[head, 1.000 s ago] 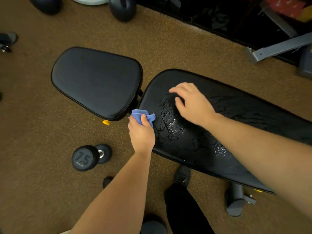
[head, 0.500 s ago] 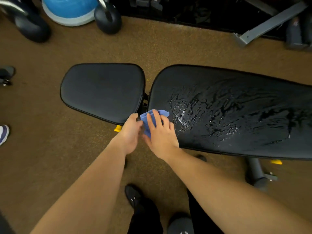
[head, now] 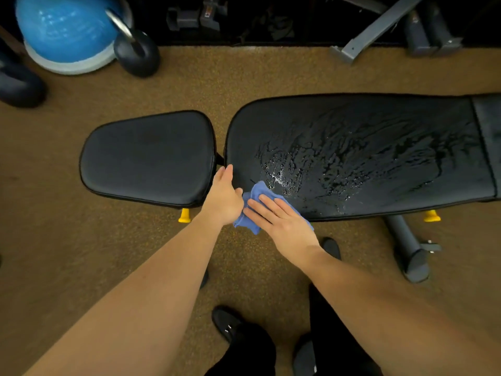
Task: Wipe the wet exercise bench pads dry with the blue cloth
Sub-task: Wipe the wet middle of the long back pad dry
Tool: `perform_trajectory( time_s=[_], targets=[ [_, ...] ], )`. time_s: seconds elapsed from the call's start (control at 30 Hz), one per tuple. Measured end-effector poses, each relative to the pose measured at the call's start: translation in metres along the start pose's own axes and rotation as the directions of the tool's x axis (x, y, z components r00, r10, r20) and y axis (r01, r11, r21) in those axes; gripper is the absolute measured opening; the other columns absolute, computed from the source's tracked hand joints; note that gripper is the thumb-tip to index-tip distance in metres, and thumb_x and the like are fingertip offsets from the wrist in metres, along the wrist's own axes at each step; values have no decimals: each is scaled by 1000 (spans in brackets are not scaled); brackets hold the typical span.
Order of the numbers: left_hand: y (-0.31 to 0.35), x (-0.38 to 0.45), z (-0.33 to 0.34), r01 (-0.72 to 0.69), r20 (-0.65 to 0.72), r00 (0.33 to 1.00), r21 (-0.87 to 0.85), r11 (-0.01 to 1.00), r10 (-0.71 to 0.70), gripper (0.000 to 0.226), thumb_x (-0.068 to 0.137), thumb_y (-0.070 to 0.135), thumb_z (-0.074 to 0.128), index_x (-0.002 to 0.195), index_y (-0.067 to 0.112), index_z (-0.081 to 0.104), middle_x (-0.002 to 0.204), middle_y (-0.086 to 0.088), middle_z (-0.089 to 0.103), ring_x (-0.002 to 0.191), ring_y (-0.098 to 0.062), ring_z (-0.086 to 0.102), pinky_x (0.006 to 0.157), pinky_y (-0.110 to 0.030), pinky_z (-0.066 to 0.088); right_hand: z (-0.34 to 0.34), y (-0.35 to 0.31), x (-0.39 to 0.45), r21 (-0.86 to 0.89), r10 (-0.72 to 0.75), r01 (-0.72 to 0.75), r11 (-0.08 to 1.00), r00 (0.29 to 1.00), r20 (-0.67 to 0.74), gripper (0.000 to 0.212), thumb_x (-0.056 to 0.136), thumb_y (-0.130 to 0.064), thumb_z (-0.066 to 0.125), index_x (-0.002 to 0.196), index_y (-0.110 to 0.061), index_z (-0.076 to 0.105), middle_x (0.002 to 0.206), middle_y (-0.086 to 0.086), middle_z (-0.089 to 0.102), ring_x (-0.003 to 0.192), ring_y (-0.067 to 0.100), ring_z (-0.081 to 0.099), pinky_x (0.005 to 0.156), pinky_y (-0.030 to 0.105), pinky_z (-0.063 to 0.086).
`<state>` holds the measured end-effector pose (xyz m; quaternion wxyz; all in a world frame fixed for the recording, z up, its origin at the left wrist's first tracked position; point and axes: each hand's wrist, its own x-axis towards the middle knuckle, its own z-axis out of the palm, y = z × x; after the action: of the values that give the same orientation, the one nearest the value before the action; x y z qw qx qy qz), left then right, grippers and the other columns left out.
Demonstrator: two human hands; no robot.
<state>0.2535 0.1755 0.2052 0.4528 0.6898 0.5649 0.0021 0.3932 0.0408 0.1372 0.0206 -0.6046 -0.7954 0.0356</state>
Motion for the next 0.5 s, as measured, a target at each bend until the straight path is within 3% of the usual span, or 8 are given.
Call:
perform_trajectory(
  time_s=[0.13, 0.2, 0.37, 0.5],
  targets=[
    [11, 1, 9, -74, 88, 994, 190, 979, 58, 81, 98, -1, 51, 161, 19, 3, 166, 0, -17, 153, -19, 9, 108, -23, 28, -6, 22, -25, -14, -29, 29, 999, 999, -36, 88, 70, 6, 72, 150, -19, 44, 155, 2, 43, 142, 26, 40, 116, 43, 21],
    [14, 2, 12, -90, 142, 988, 243, 966, 56, 90, 98, 5, 57, 160, 19, -5, 165, 2, -23, 152, -22, 19, 109, -28, 31, -7, 33, -39, -14, -25, 24, 1000, 999, -45, 96, 66, 10, 74, 150, -20, 39, 153, 2, 45, 141, 26, 42, 116, 43, 22],
    [11, 6, 8, -68, 153, 988, 308, 949, 21, 105, 90, 14, 72, 160, 16, -7, 166, 4, -18, 150, -25, 26, 116, -37, 32, -8, 57, -59, -33, -17, 15, 999, 999, -45, 104, 63, 16, 75, 150, -22, 35, 154, -1, 44, 143, 22, 34, 121, 37, 12],
    [9, 6, 7, -73, 118, 992, 350, 934, 34, 105, 87, 20, 76, 160, 15, 0, 167, 6, -12, 150, -25, 26, 117, -40, 34, -8, 71, -70, -31, -5, 4, 999, 1000, -19, 98, 69, 8, 80, 150, -24, 35, 154, -4, 44, 143, 19, 34, 121, 35, 14]
  ],
)
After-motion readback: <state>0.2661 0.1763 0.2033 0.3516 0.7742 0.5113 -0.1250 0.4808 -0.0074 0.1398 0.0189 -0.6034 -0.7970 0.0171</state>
